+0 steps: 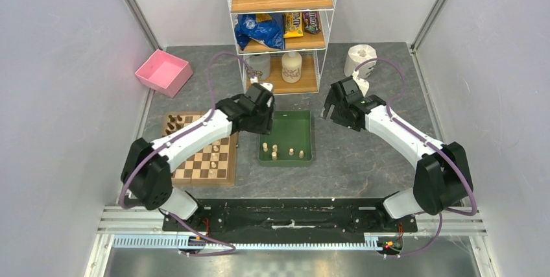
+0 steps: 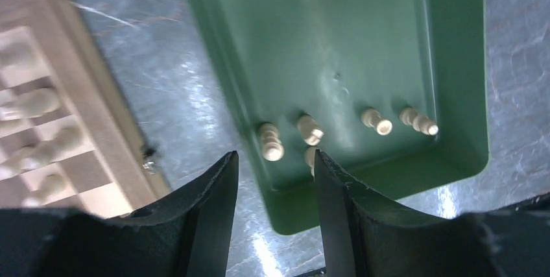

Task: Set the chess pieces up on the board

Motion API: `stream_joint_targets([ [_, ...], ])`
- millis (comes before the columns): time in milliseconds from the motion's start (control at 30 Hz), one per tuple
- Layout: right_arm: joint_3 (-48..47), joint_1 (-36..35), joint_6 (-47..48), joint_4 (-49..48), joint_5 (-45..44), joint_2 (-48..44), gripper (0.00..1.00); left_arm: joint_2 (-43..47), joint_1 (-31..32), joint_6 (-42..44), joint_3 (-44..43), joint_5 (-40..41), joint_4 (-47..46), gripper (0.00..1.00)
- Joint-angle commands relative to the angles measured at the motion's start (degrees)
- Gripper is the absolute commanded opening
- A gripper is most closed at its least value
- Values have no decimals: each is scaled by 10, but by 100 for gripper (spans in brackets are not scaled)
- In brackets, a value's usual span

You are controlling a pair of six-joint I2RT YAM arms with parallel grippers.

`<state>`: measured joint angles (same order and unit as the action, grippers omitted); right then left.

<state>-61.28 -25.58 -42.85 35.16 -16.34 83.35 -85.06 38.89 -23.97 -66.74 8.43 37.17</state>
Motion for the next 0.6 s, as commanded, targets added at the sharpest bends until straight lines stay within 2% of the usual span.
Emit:
stream_joint_targets([
  [0, -15, 3, 3, -10, -5, -12, 99, -37, 34, -5, -35, -18, -11, 53],
  [567, -11, 3, 6, -10, -8, -12, 99, -109, 51, 9, -57, -2, 31, 47],
])
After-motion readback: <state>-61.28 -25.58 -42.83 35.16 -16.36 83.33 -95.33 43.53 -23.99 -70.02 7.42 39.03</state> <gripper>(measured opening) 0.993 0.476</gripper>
